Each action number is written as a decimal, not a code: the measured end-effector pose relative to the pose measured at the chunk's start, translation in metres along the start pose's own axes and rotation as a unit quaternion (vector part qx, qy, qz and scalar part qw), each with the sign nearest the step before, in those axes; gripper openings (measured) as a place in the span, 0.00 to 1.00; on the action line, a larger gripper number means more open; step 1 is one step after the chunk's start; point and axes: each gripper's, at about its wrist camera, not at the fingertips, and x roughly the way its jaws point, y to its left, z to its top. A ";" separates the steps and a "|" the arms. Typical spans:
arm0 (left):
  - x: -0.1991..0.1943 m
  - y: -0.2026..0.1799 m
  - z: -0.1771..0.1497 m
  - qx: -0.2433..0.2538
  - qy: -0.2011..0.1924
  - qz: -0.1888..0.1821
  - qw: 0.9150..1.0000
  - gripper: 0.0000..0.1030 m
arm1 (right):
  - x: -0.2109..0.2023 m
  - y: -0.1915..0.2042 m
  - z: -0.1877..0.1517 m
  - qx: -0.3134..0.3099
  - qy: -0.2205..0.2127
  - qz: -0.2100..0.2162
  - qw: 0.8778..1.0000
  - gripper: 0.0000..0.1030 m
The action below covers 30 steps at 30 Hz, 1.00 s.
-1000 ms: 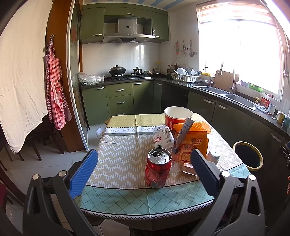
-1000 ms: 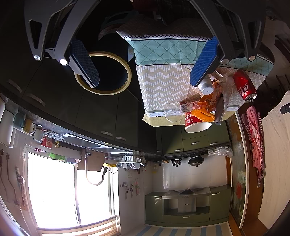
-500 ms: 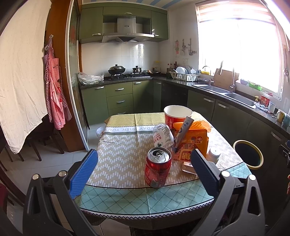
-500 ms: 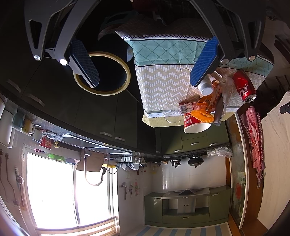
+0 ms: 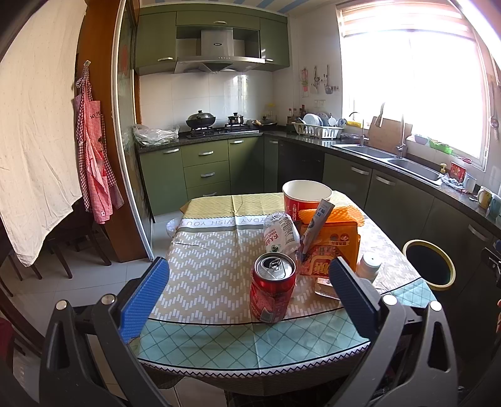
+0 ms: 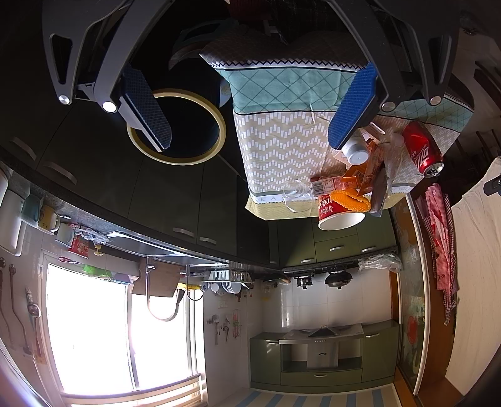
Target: Collect trash
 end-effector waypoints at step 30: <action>0.001 -0.006 0.007 0.008 0.004 0.000 1.000 0.95 | 0.006 0.000 -0.003 0.000 0.002 -0.003 1.000 0.96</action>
